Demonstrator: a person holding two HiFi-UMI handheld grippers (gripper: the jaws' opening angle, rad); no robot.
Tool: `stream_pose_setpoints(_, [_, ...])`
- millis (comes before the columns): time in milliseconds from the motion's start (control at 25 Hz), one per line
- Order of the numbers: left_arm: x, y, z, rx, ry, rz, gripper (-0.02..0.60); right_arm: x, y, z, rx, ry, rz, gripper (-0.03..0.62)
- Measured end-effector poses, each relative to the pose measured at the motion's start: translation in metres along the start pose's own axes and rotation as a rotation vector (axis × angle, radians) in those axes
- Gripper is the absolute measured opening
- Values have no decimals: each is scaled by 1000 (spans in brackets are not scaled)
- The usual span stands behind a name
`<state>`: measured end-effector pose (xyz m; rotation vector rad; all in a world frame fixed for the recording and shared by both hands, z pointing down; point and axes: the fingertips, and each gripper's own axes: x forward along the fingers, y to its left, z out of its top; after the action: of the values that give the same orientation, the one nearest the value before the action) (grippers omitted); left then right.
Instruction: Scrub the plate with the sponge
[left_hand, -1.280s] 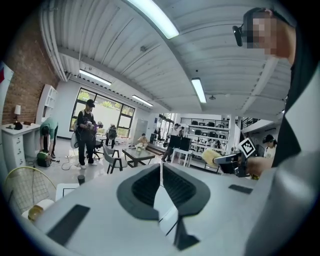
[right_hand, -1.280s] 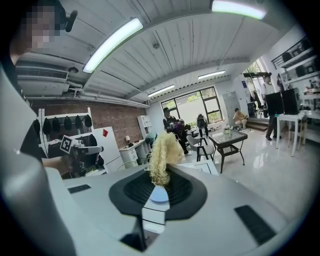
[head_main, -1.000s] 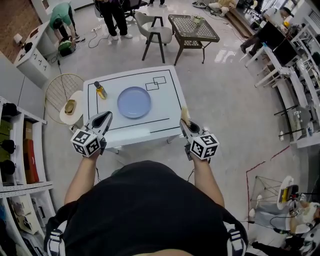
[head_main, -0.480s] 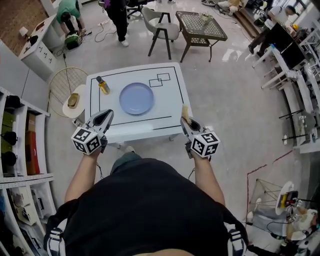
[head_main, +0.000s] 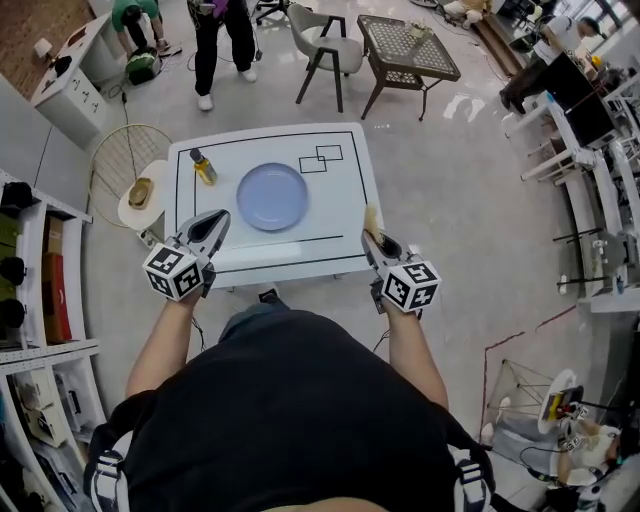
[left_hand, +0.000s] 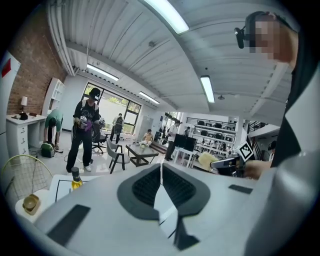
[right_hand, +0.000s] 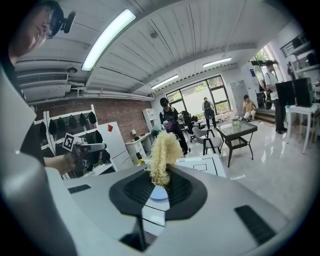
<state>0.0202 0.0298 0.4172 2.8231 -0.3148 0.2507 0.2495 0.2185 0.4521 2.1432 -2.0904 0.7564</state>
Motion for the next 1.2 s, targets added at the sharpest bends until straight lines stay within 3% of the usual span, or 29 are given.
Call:
stream_pose_setpoints(920, [34, 140, 23, -62, 0, 22, 12, 159, 15, 38, -33, 124, 75, 44])
stream_pose_setpoints(1200, [28, 180, 23, -119, -20, 47, 11, 201, 33, 48, -72, 179, 111, 44])
